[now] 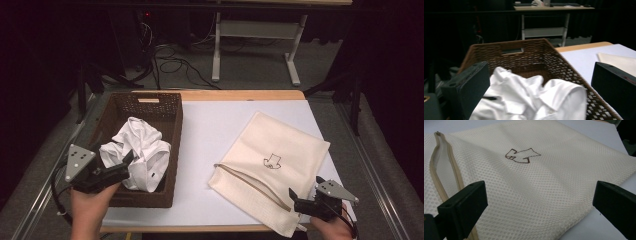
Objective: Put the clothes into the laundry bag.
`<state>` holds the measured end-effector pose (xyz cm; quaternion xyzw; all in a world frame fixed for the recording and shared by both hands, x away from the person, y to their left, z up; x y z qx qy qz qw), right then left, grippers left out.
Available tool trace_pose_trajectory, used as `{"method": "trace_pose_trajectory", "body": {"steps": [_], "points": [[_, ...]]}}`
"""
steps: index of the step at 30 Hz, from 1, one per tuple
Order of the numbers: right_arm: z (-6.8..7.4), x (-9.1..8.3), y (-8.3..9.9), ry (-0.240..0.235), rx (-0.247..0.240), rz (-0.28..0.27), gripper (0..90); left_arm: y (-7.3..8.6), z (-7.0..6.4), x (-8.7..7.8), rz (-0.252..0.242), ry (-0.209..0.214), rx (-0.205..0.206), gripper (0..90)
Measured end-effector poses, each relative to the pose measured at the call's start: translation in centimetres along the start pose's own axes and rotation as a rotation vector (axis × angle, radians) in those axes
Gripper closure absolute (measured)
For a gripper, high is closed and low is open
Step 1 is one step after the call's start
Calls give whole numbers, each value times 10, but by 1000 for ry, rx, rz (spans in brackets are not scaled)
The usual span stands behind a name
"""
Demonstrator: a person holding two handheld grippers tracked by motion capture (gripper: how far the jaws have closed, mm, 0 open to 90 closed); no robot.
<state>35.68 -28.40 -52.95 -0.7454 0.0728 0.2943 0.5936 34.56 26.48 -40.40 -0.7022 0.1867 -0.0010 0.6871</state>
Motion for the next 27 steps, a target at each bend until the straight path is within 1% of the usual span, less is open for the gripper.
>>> {"method": "trace_pose_trajectory", "body": {"steps": [2, 4, 6, 10, 14, 15, 16, 17, 19, 21, 22, 24, 25, 26, 27], "points": [[1, 0, 0, -7, -7, 0, 2, 2, 7, -3, -3, -10, -17, 35], [2, 1, -1, -5, -12, -2, 2, 3, 10, -4, -8, -9, -28, 35], [2, 1, -1, -5, -13, -2, 2, 4, 11, -4, -8, -5, -32, 35], [2, 1, 0, -9, -13, 2, 2, 6, 11, -3, 4, -12, -36, 38], [2, 1, 0, -8, -15, 0, 2, 8, 10, -1, 7, -16, -24, 39], [2, 1, 0, -7, -15, 0, 2, 8, 10, -1, 8, -20, -23, 61], [2, 1, 0, -7, -15, 0, 2, 9, 11, 0, 7, -30, -26, 61], [2, 1, 0, -8, -15, 0, 2, 9, 11, 0, 1, -27, -33, 77], [3, 2, 1, -10, -8, 6, 2, 10, 10, 2, 5, -26, -26, 99], [3, 4, 1, -14, -12, 9, 2, 8, 5, 5, 0, -19, -20, 101], [3, 4, 2, -17, -15, 7, 2, 8, 5, 5, 0, -19, -20, 99], [3, 4, 2, -16, -14, 9, 1, 3, 2, 10, 1, -26, -3, 86], [2, 4, 2, -18, -12, 8, 2, -1, 1, 18, -3, -28, -4, 72], [2, 4, 2, -18, -12, 8, 2, -1, 1, 18, -3, -28, -4, 66], [2, 4, 1, -19, -10, 6, 2, -4, 2, 26, 2, -29, -8, 66]]}}
Point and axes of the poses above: each handheld gripper's, and its own axes: x roughly forward along the jaws, y roughly out of its underside, z roughly to its left, the point moved 7 cm from there along x, roughly forward along the jaws, and after that the axes turned 3 degrees about y, right-handed, at the moved point
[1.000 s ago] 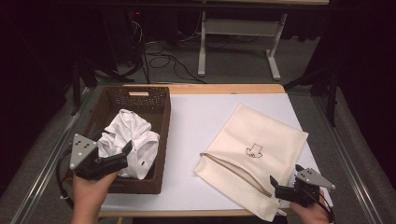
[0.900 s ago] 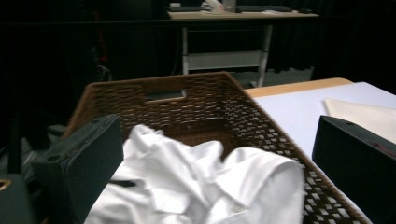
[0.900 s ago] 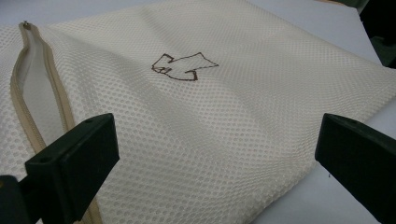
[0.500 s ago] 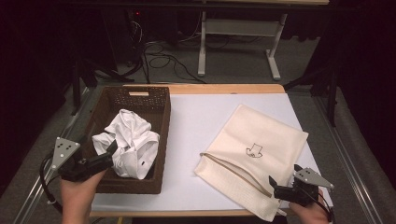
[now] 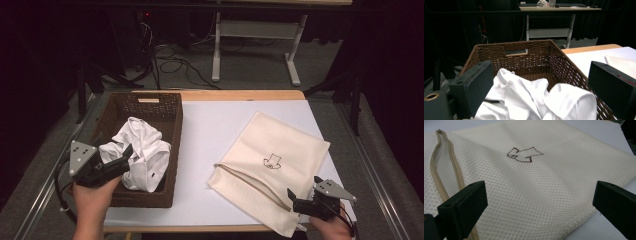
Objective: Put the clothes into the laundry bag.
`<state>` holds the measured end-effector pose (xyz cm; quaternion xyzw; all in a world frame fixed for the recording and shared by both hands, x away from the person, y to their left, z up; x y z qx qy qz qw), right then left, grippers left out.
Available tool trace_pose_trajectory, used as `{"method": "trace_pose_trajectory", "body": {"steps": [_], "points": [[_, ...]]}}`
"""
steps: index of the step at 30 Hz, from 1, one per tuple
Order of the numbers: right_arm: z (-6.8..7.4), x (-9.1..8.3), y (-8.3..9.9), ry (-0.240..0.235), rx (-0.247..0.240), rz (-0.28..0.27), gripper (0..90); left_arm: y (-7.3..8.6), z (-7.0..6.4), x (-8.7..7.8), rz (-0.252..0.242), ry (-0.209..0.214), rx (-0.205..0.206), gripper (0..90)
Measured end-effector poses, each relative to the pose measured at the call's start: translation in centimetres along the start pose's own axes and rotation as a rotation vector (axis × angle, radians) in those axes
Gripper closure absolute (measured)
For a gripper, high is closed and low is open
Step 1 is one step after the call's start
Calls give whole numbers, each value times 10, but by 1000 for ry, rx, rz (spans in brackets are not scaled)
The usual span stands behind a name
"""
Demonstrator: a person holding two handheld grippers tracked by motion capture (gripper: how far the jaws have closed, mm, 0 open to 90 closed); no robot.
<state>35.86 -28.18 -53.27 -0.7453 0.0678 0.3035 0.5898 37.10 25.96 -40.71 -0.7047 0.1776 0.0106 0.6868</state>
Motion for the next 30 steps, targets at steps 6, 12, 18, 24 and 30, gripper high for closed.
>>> {"method": "trace_pose_trajectory", "body": {"steps": [6, 12, 18, 24, 30], "points": [[-1, 1, -1, -2, 6, 0, 2, -11, 12, 36, 0, -31, 14, 88], [1, 2, 0, -8, 2, 3, 2, 14, 20, 63, 68, 27, -95, 122], [2, 6, 3, -18, 15, 21, 2, 16, 28, 62, 57, 3, -128, 145], [4, 6, 3, -22, 6, 21, 2, 30, 24, 77, 216, 3, -94, 82], [5, 7, 3, -23, -6, 27, 2, 53, 27, 94, 437, -23, -111, 7]]}}
Point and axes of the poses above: each handheld gripper's, and its own axes: x roughly forward along the jaws, y roughly out of its underside, z roughly to its left, the point moved 7 cm from there along x, roughly forward along the jaws, and after that the axes turned 3 degrees about y, right-handed, at the moved point
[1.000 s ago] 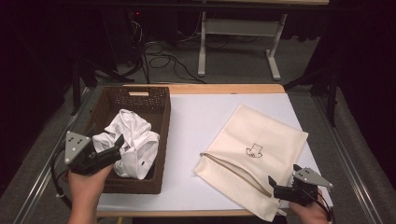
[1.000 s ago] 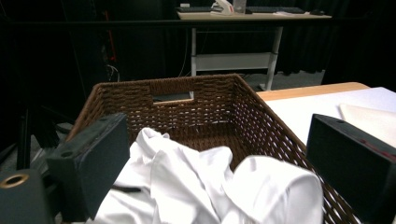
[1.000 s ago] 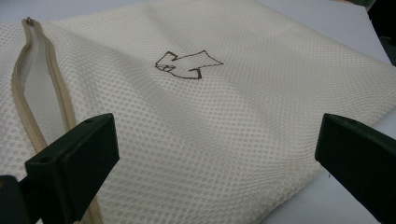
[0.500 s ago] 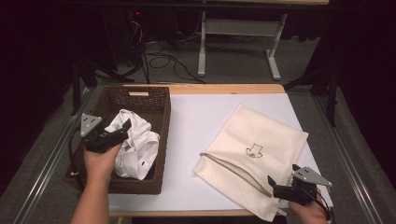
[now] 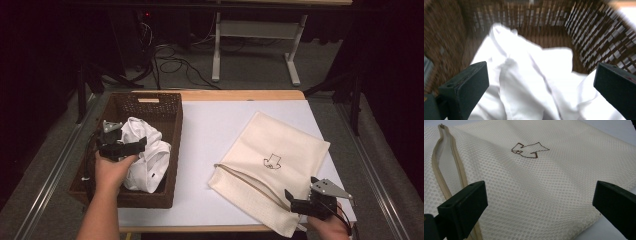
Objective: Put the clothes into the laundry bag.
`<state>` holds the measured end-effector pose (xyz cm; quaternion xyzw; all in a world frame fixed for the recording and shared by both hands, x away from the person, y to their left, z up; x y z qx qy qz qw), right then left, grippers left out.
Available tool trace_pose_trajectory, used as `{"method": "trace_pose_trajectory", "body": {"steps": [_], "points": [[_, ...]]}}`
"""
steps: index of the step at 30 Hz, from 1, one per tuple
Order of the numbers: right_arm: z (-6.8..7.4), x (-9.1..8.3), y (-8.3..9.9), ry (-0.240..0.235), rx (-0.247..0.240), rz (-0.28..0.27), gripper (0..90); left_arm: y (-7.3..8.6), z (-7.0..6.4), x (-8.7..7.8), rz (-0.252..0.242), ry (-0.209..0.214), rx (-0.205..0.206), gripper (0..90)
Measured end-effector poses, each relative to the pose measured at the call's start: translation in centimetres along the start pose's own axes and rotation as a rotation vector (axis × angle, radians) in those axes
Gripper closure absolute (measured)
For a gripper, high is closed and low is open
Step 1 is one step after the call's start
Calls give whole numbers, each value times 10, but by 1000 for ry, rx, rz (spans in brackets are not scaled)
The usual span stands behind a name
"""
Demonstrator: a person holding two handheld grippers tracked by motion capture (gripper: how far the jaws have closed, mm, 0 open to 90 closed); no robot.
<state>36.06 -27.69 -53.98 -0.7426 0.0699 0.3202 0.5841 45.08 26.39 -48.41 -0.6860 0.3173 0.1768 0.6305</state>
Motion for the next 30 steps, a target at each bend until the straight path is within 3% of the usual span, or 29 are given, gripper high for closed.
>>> {"method": "trace_pose_trajectory", "body": {"steps": [1, 5, 6, 7, 9, 14, 16, 18, 22, 25, 27, 30], "points": [[0, 0, 0, 0, 0, 0, 2, 0, 0, 0, 0, 0, 0, 5], [1, 0, -1, 0, 2, -4, 2, 13, 5, 15, 157, 9, -53, 4], [1, -1, -1, 0, 0, -5, 2, 22, 8, 22, 245, 3, -81, 4], [1, -1, -1, 0, 0, -5, 2, 22, 8, 22, 245, 3, -81, 2], [0, -1, -1, 1, -2, -7, 2, 33, 9, 30, 347, -10, -96, 1], [0, -1, 0, 1, 1, -4, 2, 51, 10, 41, 500, -29, -118, 1], [0, -1, 0, 3, 1, -3, 2, 55, 10, 44, 534, -27, -127, 1], [0, 0, -1, 3, -1, -3, 2, 59, 9, 46, 569, -28, -111, 1], [0, 0, 0, 2, 1, 1, 2, 60, 6, 47, 576, -36, -98, 16], [0, 0, 0, -1, -1, -1, 3, 59, 4, 46, 583, -36, -51, 90], [0, 0, 0, -2, -3, -3, 2, 58, 3, 45, 583, -33, -44, 111], [1, -1, 0, -1, -1, -3, 3, 56, 0, 44, 573, -31, -10, 227]]}}
Point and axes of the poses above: each handheld gripper's, and its own axes: x roughly forward along the jaws, y roughly out of its underside, z roughly to its left, the point moved 7 cm from there along x, roughly forward along the jaws, and after that the axes turned 3 degrees about y, right-handed, at the moved point
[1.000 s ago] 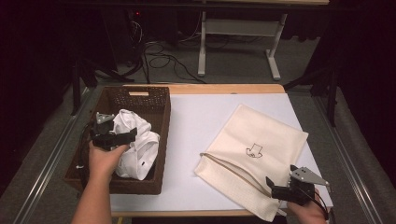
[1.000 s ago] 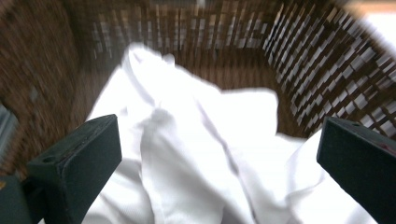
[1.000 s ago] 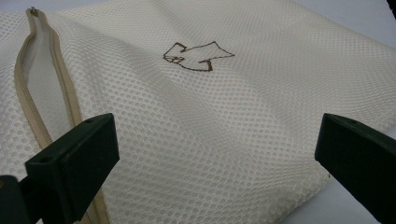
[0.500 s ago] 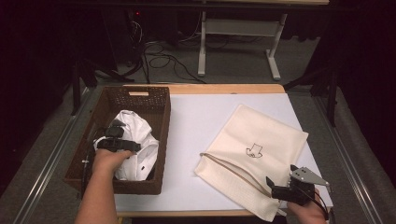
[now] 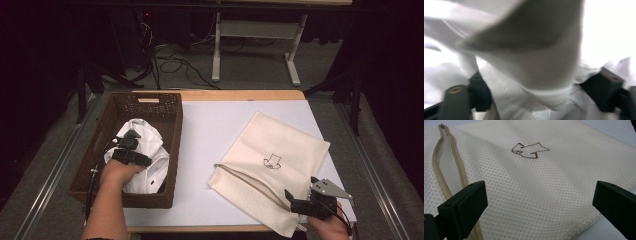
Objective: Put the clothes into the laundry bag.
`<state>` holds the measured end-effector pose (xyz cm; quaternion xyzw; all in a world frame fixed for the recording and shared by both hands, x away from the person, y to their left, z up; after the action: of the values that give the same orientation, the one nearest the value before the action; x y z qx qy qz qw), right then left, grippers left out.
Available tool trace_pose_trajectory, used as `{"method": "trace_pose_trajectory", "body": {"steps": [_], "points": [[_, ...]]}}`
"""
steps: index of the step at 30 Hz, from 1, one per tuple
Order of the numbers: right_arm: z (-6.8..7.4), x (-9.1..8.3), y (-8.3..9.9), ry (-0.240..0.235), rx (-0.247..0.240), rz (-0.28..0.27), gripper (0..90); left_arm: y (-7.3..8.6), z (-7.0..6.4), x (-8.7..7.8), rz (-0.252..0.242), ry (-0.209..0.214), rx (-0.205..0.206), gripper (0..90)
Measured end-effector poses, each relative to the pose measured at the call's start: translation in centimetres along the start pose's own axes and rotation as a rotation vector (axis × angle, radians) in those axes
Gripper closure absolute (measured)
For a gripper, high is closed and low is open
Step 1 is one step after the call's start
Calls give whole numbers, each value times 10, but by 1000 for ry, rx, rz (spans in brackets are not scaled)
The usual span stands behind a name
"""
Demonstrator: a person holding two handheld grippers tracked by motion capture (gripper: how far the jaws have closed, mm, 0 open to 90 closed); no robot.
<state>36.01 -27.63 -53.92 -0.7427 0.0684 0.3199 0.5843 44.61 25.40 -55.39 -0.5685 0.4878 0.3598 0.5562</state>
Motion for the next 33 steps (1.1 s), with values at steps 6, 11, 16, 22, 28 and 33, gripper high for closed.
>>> {"method": "trace_pose_trajectory", "body": {"steps": [6, 11, 16, 22, 28, 33], "points": [[1, 2, 1, 0, 0, 10, 3, -1, -3, -4, -19, -7, 32, 370], [2, 2, 1, -5, -1, 9, 3, -2, -4, -8, -34, -14, 60, 523], [-1, 1, 1, 6, 4, 4, 4, -4, -6, -12, -64, -14, 76, 638], [-1, 1, 1, 2, 10, 6, 5, -8, -14, -20, -122, 12, 122, 737], [-1, 1, 0, 1, 16, 1, 6, -14, -20, -40, -280, -9, 196, 755], [0, 0, 0, 3, 27, 0, 7, -16, -23, -52, -387, -43, 227, 756]]}}
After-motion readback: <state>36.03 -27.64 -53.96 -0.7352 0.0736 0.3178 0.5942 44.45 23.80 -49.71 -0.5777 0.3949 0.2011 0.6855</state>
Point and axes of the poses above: each handheld gripper's, and its own axes: x roughly forward along the jaws, y roughly out of its underside, z roughly to its left, the point moved 7 cm from there along x, roughly forward along the jaws, and after that the axes turned 3 degrees about y, right-handed, at the moved point
